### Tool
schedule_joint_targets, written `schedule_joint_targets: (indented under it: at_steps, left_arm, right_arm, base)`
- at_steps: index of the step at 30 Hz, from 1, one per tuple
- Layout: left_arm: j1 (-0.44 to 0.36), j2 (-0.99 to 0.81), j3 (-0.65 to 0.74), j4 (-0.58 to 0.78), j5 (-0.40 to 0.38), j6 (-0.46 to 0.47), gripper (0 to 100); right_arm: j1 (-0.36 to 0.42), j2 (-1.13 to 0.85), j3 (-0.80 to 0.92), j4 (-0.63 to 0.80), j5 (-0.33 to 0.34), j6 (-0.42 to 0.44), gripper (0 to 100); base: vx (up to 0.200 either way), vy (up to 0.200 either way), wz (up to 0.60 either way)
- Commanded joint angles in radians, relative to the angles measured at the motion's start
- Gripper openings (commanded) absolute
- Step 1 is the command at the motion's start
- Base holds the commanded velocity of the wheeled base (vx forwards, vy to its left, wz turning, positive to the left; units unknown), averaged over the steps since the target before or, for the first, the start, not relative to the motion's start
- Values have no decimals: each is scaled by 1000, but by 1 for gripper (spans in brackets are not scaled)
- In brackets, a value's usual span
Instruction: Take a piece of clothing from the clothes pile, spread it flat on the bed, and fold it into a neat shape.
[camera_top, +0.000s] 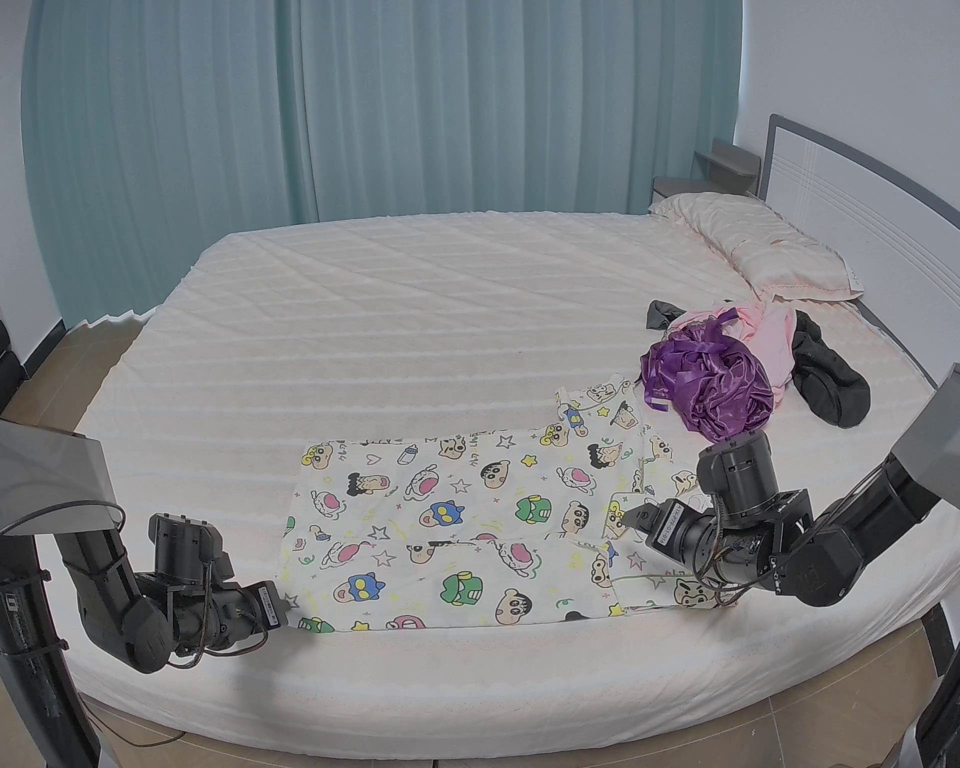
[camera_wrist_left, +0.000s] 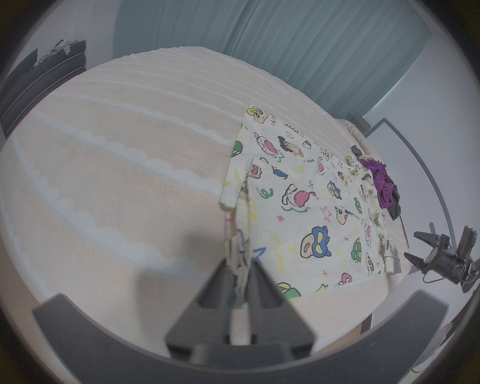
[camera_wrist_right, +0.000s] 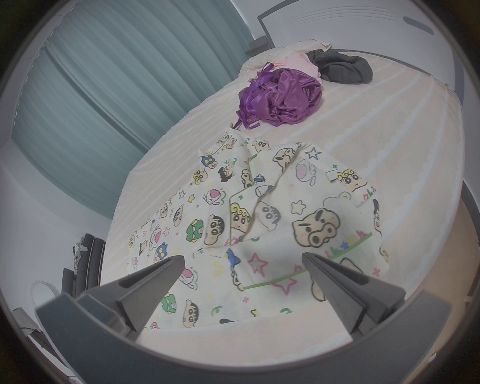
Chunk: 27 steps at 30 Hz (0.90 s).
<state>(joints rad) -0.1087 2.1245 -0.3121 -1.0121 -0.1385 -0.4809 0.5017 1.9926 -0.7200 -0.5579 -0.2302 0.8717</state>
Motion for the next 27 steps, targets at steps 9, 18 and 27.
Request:
schedule_joint_targets:
  at_steps: [9, 18, 27]
  left_arm:
    - [-6, -29, 74, 7, 17, 30, 0]
    - [-19, -20, 79, 10, 19, 30, 100]
    - [12, -72, 80, 9, 20, 30, 100]
  right_arm:
    - [-38, 8, 19, 0, -1, -8, 100]
    - [-75, 3, 48, 0, -18, -54, 100]
    - [-98, -11, 82, -2, -23, -89, 100]
  base:
    - [0, 0, 0]
    - [0, 0, 0]
    - [0, 0, 0]
